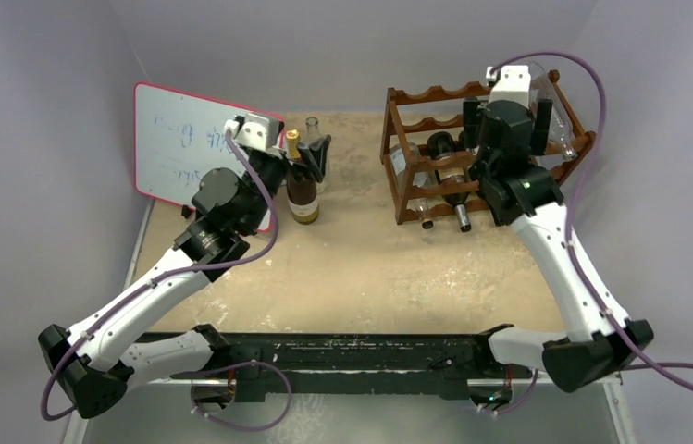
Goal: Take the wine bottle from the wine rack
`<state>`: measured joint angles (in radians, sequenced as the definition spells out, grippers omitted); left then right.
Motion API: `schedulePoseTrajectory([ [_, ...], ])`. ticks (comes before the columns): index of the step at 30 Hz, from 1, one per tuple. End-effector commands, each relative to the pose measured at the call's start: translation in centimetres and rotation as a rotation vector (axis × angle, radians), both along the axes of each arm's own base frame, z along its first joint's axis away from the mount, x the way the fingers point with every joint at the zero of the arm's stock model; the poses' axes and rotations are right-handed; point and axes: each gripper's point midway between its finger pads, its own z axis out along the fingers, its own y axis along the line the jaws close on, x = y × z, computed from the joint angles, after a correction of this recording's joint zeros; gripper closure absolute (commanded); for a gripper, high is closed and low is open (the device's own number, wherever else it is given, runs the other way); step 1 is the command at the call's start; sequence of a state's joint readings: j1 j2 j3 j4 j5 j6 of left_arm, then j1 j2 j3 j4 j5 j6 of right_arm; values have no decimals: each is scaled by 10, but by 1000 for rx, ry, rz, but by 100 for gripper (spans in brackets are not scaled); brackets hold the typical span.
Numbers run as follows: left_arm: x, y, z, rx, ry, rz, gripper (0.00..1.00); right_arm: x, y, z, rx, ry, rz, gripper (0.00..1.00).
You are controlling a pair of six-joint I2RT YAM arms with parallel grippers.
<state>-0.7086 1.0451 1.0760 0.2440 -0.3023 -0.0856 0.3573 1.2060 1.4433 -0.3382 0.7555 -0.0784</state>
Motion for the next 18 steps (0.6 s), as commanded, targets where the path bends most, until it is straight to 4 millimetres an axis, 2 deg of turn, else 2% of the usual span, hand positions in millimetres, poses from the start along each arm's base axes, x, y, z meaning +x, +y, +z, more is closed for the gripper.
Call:
schedulePoseTrajectory([
  [1, -16, -9, 7, -11, -36, -13, 0, 11, -48, 24, -167, -20, -211, 0],
  [6, -19, -13, 3, -37, -25, -11, 0, 52, -80, 23, -223, 22, -235, 0],
  [12, -22, -10, 4, -59, -27, -4, 0, 102, -100, 20, -469, 85, -178, 0],
  [18, -21, -6, 2, -43, -33, 19, 0, 140, -119, 6, -533, 163, -124, 0],
])
